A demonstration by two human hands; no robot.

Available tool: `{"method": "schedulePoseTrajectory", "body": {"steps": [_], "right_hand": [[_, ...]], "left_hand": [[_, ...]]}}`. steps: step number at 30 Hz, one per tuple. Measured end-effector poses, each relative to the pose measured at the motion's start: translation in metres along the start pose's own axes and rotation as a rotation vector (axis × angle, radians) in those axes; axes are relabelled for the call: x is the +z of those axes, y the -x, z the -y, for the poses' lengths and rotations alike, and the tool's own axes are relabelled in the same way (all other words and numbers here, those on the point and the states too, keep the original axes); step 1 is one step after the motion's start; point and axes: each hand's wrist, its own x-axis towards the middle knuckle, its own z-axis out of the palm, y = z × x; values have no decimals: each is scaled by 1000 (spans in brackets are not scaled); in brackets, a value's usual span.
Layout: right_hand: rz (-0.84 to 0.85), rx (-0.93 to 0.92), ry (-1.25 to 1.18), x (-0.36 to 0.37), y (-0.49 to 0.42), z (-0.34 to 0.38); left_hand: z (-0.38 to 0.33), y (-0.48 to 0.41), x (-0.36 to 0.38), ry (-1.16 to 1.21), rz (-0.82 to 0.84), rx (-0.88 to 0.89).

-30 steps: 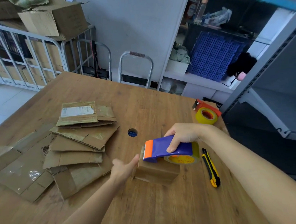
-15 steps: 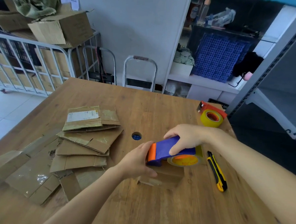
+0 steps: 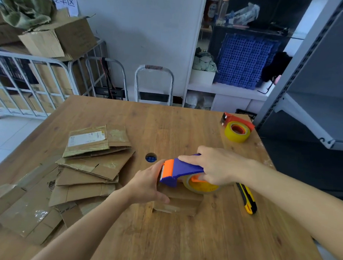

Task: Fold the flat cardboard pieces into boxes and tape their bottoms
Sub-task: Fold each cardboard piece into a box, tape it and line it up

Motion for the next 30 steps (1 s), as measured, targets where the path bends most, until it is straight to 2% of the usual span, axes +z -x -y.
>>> {"method": "schedulePoseTrajectory", "body": {"steps": [4, 12, 16, 19, 24, 30], "right_hand": [[-8, -25, 3, 8, 13, -5], [-13, -28, 4, 15, 30, -24], [-4, 13, -38, 22, 33, -36], [0, 114, -93, 28, 49, -61], [-8, 148, -120, 49, 69, -78], [-81, 162, -172, 79, 76, -78]], "left_hand": [[0, -4, -2, -104, 17, 24], [-17, -16, -7, -142, 39, 54], [-11, -19, -8, -111, 80, 25], [-1, -15, -20, -89, 79, -13], [-12, -22, -17, -210, 236, 75], [-30, -21, -5, -510, 227, 137]]}}
